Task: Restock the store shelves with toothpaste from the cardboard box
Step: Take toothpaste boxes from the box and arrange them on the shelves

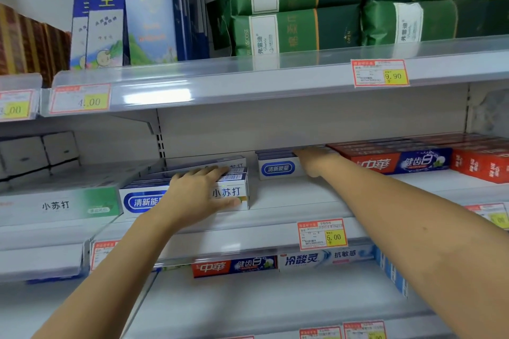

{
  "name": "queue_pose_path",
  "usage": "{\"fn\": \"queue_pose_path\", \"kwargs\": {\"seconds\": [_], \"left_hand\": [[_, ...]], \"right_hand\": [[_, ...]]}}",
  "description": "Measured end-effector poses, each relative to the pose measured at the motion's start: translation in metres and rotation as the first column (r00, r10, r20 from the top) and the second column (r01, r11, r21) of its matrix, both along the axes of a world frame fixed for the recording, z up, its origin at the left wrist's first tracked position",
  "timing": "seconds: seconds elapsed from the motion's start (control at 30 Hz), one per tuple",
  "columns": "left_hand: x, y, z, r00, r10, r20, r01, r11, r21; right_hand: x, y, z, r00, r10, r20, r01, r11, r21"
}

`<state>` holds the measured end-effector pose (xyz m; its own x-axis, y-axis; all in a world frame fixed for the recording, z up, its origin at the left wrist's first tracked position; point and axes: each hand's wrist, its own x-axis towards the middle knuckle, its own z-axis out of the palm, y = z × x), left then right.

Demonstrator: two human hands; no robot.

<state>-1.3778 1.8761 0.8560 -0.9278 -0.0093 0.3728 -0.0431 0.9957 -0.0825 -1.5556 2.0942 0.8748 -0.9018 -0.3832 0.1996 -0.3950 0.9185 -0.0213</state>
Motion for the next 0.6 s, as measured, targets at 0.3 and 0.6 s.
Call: {"fn": "queue_pose_path", "kwargs": {"seconds": [0.3,0.6], "left_hand": [[0.007,-0.011,0.005,0.999,-0.042,0.012,0.04,0.992,0.122],[0.015,-0.022,0.005,0.99,0.14,0.017,-0.14,0.99,0.026]], "right_hand": [[0.016,-0.033,0.021,0.982,0.187,0.031,-0.175,0.959,-0.221],[0.019,-0.108,0.029,0.863,0.439,0.248,-0.315,0.854,-0.414]]}}
